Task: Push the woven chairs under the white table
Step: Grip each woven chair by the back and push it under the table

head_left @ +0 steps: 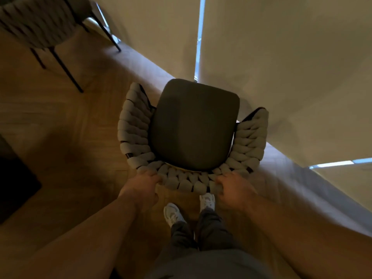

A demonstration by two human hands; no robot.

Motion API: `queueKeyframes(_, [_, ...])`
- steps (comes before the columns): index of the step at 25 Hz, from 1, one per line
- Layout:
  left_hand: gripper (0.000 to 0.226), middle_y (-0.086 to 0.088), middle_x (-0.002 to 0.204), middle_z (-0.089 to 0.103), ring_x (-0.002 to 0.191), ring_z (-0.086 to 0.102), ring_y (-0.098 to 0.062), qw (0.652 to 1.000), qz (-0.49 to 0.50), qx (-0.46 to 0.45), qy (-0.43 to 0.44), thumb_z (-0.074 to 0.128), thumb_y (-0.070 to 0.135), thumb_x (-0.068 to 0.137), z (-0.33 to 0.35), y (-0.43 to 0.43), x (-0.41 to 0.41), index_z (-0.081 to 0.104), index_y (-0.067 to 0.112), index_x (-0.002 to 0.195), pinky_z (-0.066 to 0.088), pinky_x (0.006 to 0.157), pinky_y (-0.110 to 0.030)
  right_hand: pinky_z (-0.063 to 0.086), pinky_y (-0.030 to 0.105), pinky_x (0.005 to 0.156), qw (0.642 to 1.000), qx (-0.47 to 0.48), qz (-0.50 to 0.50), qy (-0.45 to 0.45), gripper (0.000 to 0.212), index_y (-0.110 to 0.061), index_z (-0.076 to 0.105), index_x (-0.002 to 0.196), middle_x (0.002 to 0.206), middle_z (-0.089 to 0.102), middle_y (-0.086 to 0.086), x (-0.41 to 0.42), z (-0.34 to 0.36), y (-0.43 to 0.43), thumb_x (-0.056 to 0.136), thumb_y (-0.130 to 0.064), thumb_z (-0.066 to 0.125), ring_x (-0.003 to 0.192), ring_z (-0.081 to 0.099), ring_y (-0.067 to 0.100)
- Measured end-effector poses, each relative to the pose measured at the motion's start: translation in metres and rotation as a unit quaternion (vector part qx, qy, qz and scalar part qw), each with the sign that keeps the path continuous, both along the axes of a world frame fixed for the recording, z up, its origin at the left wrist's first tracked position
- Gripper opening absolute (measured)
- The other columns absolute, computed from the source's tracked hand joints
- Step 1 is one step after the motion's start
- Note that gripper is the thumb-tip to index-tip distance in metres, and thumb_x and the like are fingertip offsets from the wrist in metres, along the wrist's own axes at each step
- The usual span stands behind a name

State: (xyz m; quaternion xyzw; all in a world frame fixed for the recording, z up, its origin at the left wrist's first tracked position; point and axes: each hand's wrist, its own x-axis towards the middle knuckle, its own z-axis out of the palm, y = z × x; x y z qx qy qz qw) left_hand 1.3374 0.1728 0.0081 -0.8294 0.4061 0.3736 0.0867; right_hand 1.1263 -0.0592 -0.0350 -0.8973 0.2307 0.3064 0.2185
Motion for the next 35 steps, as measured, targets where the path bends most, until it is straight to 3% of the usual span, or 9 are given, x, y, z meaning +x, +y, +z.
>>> queueKeyframes(3, [0.067,0.004,0.158,0.038,0.146,0.034,-0.022,0.998,-0.032,0.048,0.0,0.069,0.035,0.089,-0.002,-0.022,-0.001,0.042,0.033,0.15,0.038,0.116,-0.042,0.046,0.04,0.106,1.0,0.005,-0.002,-0.009,0.047,-0.027,0.052,0.142,0.141,0.056,0.002,-0.003,-0.003,-0.002,0.096,-0.033,0.058,0.127,0.048,0.021])
queueKeyframes(9, [0.08,0.0,0.155,0.044,0.143,0.039,-0.026,0.995,0.018,0.093,0.018,0.073,0.032,0.089,-0.003,-0.043,0.001,0.032,0.031,0.158,0.039,0.115,-0.04,0.041,0.036,0.11,0.998,0.025,0.063,-0.003,0.05,-0.029,0.05,0.145,0.145,0.054,-0.001,-0.001,-0.013,-0.022,0.095,-0.032,0.06,0.129,0.047,0.019])
queueKeyframes(12, [0.074,0.002,0.154,0.044,0.143,0.038,-0.024,0.995,-0.002,0.098,0.015,0.071,0.032,0.089,-0.01,-0.043,0.003,0.037,0.032,0.155,0.034,0.119,-0.043,0.039,0.037,0.113,0.996,0.03,0.08,0.028,0.055,-0.029,0.045,0.149,0.149,0.05,0.0,0.001,-0.016,-0.028,0.096,-0.034,0.06,0.133,0.046,0.02])
queueKeyframes(16, [0.073,0.002,0.158,0.042,0.149,0.033,-0.023,0.988,-0.078,0.134,0.016,0.067,0.039,0.09,-0.023,-0.045,0.018,0.035,0.033,0.155,0.008,0.127,-0.054,0.034,0.044,0.117,0.988,0.023,0.113,0.102,0.064,-0.027,0.042,0.15,0.151,0.049,0.003,0.017,-0.025,-0.028,0.093,-0.05,0.061,0.134,0.048,0.024])
queueKeyframes(20, [0.063,0.0,0.148,0.052,0.143,0.04,-0.024,0.981,-0.118,0.154,-0.006,0.067,0.038,0.089,-0.035,-0.045,0.043,0.045,0.032,0.148,0.003,0.126,-0.058,0.027,0.051,0.119,0.979,0.004,0.14,0.149,0.072,-0.024,0.039,0.151,0.152,0.047,0.005,0.032,-0.035,-0.017,0.09,-0.057,0.06,0.136,0.046,0.028])
queueKeyframes(24, [0.06,0.002,0.151,0.048,0.148,0.033,-0.024,0.977,-0.146,0.153,-0.021,0.063,0.031,0.091,-0.041,-0.036,0.07,0.046,0.033,0.149,-0.002,0.125,-0.06,0.019,0.061,0.122,0.973,-0.018,0.148,0.174,0.073,-0.024,0.029,0.157,0.16,0.038,0.007,0.037,-0.041,-0.003,0.096,-0.055,0.053,0.145,0.036,0.033])
queueKeyframes(29, [0.055,0.001,0.151,0.049,0.145,0.035,-0.025,0.98,-0.146,0.129,-0.038,0.063,0.037,0.094,-0.04,-0.025,0.08,0.05,0.033,0.146,0.005,0.128,-0.049,0.04,0.051,0.111,0.969,-0.045,0.149,0.192,0.051,-0.023,0.038,0.151,0.148,0.052,0.008,0.044,-0.028,0.006,0.101,-0.032,0.05,0.136,0.045,0.031])
queueKeyframes(35, [0.047,0.0,0.134,0.061,0.137,0.043,-0.025,0.987,-0.094,0.118,-0.058,0.069,0.042,0.088,-0.044,-0.023,0.081,0.06,0.032,0.133,0.011,0.128,-0.047,0.046,0.049,0.104,0.963,-0.061,0.167,0.204,0.05,-0.027,0.039,0.15,0.141,0.058,0.006,0.051,-0.018,0.009,0.102,-0.029,0.051,0.126,0.053,0.031])
